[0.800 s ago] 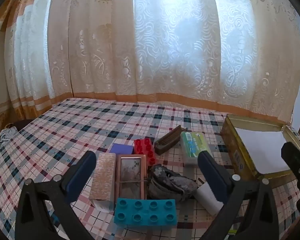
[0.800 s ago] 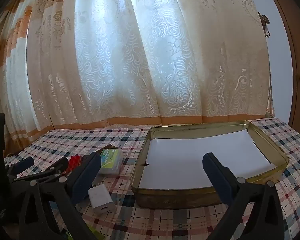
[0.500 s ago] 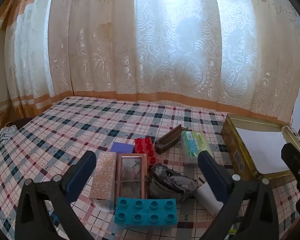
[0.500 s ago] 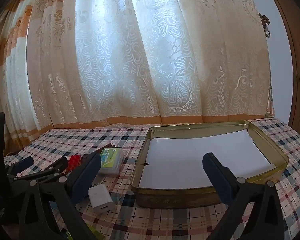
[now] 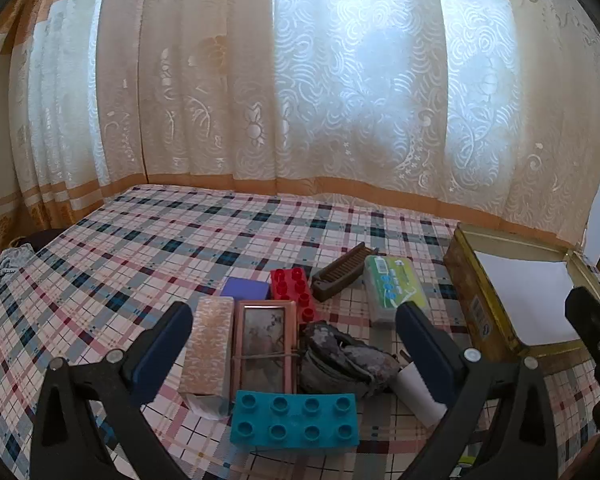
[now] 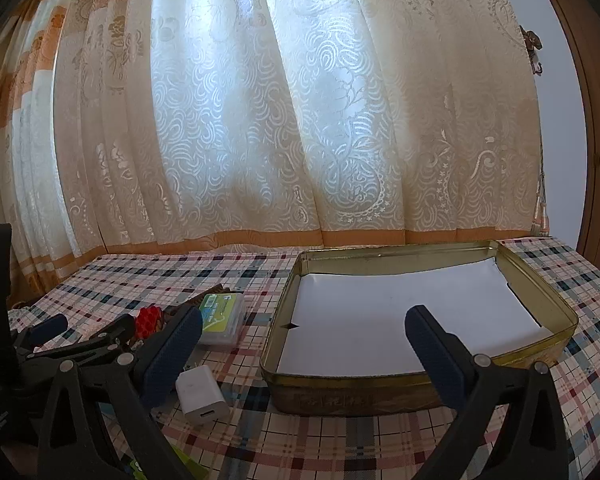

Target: Organize rigid objects

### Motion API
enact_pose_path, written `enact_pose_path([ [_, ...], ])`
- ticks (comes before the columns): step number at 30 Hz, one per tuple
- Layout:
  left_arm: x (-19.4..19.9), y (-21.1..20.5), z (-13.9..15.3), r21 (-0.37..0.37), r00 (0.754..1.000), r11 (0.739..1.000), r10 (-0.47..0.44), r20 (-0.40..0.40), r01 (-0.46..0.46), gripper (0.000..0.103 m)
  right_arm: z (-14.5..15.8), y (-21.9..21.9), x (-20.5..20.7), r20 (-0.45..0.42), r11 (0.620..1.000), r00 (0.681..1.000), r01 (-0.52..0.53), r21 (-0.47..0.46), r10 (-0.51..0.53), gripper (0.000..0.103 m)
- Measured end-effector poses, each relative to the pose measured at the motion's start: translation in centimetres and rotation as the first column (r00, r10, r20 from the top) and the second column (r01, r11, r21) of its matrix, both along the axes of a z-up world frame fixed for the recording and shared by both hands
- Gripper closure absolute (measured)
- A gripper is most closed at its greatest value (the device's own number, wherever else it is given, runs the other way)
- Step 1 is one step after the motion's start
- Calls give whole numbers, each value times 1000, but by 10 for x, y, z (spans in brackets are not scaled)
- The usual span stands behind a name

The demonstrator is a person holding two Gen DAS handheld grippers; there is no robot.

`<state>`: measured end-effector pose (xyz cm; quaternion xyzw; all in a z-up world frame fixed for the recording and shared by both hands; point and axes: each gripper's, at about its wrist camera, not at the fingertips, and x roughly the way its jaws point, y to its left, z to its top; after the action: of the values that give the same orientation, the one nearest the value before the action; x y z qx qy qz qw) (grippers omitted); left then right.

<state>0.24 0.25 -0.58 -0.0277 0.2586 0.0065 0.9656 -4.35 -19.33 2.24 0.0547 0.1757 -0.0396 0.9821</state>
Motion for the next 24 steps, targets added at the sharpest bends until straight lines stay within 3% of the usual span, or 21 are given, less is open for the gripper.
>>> enact_pose_path([
  [24,1,-7,-3,7,1000,1000,-8,0,8,0,1,-5,-2,10,999,999,49,-7,-49,0],
])
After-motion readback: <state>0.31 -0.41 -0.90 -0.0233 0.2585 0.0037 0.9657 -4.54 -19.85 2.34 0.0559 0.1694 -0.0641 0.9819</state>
